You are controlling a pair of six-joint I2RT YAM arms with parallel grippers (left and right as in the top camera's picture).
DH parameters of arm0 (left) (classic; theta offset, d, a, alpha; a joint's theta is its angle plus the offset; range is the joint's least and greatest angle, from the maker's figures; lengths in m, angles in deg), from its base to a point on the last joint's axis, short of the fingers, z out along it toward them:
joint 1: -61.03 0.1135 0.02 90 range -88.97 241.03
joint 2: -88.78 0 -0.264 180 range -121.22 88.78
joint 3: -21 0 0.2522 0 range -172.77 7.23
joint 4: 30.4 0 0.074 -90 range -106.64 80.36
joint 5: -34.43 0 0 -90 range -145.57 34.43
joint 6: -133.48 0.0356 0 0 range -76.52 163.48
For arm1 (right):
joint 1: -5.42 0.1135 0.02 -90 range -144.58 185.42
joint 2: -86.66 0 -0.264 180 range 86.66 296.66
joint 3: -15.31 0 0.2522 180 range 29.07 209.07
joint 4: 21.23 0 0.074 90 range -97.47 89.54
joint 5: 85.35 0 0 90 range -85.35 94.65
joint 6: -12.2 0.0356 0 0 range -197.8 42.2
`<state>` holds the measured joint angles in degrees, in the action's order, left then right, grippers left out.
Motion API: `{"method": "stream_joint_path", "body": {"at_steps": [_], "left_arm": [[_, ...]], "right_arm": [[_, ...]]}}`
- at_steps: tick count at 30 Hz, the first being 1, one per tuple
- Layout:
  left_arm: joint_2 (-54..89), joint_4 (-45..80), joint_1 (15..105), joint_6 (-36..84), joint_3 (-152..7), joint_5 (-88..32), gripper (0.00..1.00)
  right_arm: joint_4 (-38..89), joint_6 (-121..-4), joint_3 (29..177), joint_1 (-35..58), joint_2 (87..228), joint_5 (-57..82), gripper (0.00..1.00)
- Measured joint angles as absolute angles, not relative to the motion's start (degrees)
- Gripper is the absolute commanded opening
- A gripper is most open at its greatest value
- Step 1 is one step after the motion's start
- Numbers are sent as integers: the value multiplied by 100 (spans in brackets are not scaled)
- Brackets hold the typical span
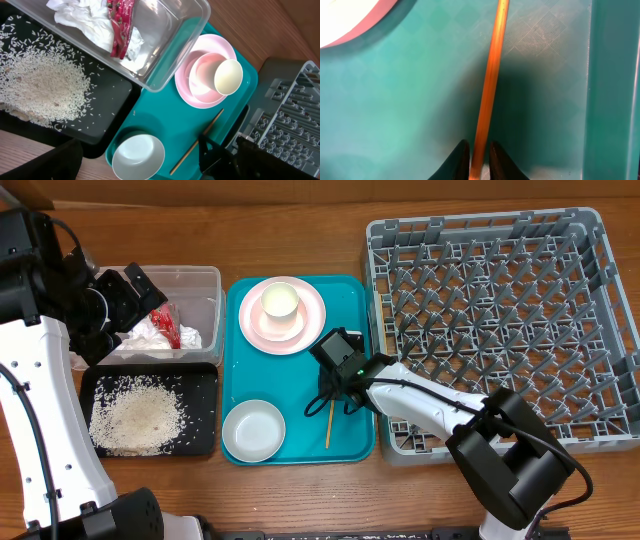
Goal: Sort waste into correct bins and load items into the dishwasher
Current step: 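Carry the second chopstick into the grey dish rack and release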
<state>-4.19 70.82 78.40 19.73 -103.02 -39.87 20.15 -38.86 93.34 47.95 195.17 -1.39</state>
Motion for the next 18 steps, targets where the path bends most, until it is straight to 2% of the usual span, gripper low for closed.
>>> {"method": "stream_joint_path", "body": {"at_steps": [5, 18], "left_arm": [[-419, 7085, 7840, 1973, -10300, -3987, 100], [-419, 7082, 7840, 1973, -10302, -3987, 100]], "right_arm": [[2020, -3889, 9334, 4795, 19519, -159, 4], [2194, -3917, 9410, 4795, 19519, -161, 4]]}}
